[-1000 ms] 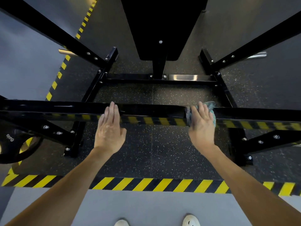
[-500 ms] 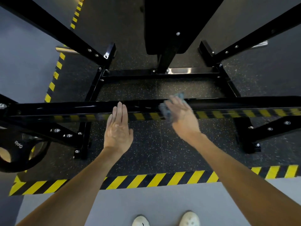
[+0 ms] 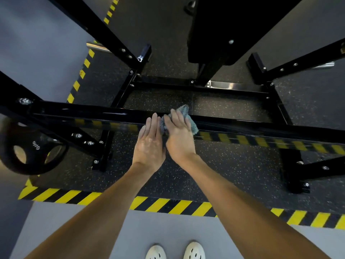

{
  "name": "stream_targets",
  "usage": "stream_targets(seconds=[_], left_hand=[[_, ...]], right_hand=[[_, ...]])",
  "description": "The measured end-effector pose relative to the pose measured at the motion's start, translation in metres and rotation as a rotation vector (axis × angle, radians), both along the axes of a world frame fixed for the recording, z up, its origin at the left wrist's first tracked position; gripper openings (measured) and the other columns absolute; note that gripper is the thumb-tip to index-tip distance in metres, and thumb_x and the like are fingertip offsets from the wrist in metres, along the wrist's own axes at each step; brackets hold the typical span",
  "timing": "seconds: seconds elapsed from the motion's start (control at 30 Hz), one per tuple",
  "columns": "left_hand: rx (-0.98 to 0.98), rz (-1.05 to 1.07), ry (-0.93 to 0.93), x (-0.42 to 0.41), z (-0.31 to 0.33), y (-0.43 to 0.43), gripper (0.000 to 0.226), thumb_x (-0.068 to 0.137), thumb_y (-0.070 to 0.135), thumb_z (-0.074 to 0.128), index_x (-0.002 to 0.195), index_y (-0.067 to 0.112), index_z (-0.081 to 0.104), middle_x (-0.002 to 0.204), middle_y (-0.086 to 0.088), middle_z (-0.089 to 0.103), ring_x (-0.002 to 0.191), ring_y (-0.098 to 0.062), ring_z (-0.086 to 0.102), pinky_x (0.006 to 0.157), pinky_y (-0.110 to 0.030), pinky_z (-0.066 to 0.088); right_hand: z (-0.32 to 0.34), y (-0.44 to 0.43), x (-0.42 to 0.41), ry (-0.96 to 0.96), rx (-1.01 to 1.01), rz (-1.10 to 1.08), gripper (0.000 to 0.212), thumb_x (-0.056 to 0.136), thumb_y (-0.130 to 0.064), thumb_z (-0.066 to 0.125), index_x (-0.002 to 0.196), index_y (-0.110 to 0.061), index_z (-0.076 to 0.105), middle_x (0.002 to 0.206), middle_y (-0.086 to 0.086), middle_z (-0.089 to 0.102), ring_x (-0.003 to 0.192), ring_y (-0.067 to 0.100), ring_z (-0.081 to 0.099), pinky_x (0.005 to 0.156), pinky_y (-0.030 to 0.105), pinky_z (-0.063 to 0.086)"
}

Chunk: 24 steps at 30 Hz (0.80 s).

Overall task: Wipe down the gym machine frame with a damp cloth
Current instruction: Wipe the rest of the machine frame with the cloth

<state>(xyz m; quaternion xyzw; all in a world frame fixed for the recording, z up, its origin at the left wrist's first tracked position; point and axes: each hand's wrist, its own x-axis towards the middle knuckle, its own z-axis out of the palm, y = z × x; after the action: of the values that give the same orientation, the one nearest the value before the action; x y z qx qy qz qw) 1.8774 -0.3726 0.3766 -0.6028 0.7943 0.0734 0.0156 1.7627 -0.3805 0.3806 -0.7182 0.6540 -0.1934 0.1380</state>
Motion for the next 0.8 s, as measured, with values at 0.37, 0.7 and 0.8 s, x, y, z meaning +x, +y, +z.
stream_targets(seconds=[0.37, 0.7, 0.8], left_hand=[[0.079, -0.008, 0.006, 0.004, 0.012, 0.000, 0.087, 0.100, 0.024, 0.045, 0.153, 0.005, -0.021, 0.162, -0.010, -0.026, 0.152, -0.024, -0.015, 0.124, -0.033, -0.002], [0.062, -0.102, 0.041, 0.045, 0.015, -0.011, 0.090, 0.099, 0.025, 0.048, 0.152, 0.005, -0.021, 0.162, -0.010, -0.025, 0.151, -0.022, -0.017, 0.120, -0.031, -0.011], [0.013, -0.027, 0.020, 0.108, 0.017, -0.019, 0.092, 0.098, 0.027, 0.050, 0.153, 0.004, -0.020, 0.162, -0.012, -0.026, 0.151, -0.025, -0.018, 0.121, -0.033, -0.009]], right_hand=[[-0.004, 0.031, -0.123, 0.210, -0.010, -0.087, 0.076, 0.074, 0.019, 0.057, 0.144, -0.007, 0.045, 0.155, 0.014, 0.034, 0.145, 0.031, 0.030, 0.121, 0.044, 0.017], [0.000, -0.005, 0.038, 0.090, 0.011, -0.074, 0.071, 0.083, 0.012, 0.052, 0.150, -0.006, 0.033, 0.160, 0.015, 0.022, 0.151, 0.029, 0.012, 0.124, 0.046, 0.006], [0.005, -0.016, 0.085, 0.092, 0.039, 0.015, 0.072, 0.087, 0.007, 0.051, 0.153, -0.011, 0.028, 0.163, 0.010, 0.015, 0.152, 0.023, 0.005, 0.123, 0.038, 0.001]])
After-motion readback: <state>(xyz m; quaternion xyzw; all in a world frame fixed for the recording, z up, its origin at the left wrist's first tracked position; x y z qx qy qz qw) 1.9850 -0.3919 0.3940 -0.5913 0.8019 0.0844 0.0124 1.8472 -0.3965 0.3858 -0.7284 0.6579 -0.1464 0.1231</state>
